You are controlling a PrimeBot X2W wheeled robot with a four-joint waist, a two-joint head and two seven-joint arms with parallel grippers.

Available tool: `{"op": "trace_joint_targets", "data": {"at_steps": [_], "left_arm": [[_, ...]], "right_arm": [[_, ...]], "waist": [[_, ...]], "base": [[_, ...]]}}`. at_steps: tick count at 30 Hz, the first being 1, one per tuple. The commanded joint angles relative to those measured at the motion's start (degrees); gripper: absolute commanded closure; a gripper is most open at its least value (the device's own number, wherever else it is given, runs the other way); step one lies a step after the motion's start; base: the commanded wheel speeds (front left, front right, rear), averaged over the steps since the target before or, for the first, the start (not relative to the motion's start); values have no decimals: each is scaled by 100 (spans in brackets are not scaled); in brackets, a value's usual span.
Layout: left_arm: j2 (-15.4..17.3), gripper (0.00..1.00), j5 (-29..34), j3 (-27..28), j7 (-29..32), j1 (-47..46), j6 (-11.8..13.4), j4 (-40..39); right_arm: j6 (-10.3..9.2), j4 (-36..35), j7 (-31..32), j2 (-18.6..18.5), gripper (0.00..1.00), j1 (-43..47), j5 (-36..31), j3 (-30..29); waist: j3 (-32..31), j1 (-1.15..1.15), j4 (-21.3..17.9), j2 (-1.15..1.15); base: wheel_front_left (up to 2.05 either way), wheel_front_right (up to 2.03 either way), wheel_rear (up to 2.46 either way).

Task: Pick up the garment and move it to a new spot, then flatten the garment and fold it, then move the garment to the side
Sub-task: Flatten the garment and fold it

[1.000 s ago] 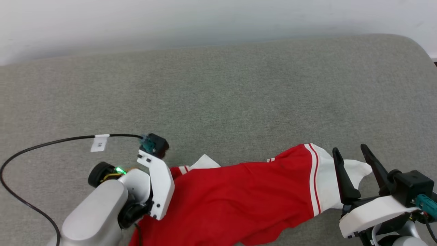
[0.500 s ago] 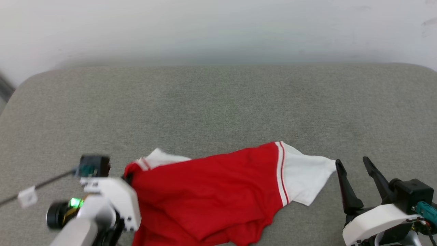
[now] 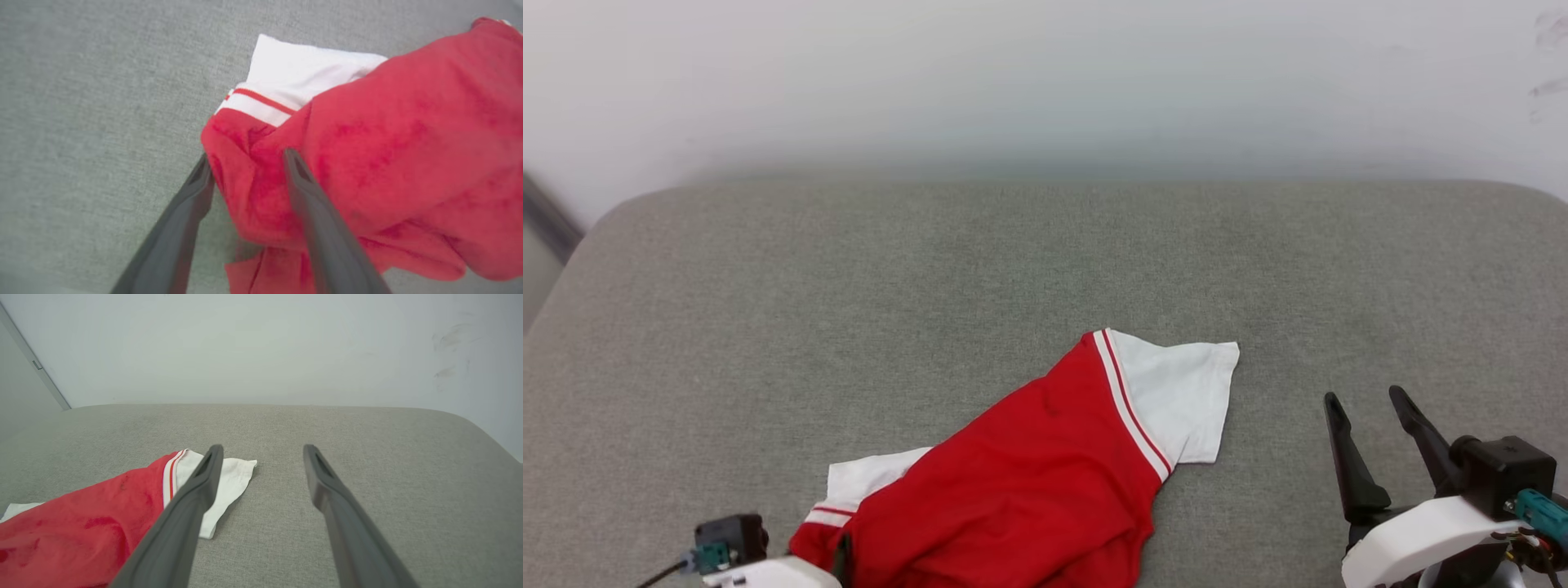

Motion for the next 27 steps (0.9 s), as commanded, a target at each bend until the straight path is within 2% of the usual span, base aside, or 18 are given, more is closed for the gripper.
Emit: {"op": "trace_joint_targets", "data": {"at_steps": [1,5,8,14,18,23,27], "left_arm": [[78,0,157,33,-171,-167,30,-55],[237,0,430,-4,-363,-458,-46,-214],[496,0,658,-193,-146,-823,-239,-338],[1034,0,851,-720,1142,-1675,-801,-397],[1245,0,682,-976,2179,-2124,-1135,-277],[1321,0,362,-1017,2950,-2414,-1279,-13],[1351,0,232,-1108,3285,-2452,-1390,143]], "right_arm": [[-4,-33,36,6,0,90,-27,5],[-4,-79,117,6,0,131,-48,19],[-4,-113,144,6,0,168,-40,16],[-4,-199,178,6,0,160,-47,17],[-4,-270,157,6,0,31,-49,39],[-4,-252,64,6,0,-108,38,49],[-4,-142,-36,6,0,-220,98,63]], "waist": [[-84,0,13,0],[-203,0,-26,0],[-228,0,-62,0],[-82,0,-174,0],[214,0,-286,0],[631,0,-469,0],[865,0,-622,0]], "base": [[0,0,0],[0,0,0],[0,0,0],[0,0,0],[0,0,0],[0,0,0],[0,0,0]]}}
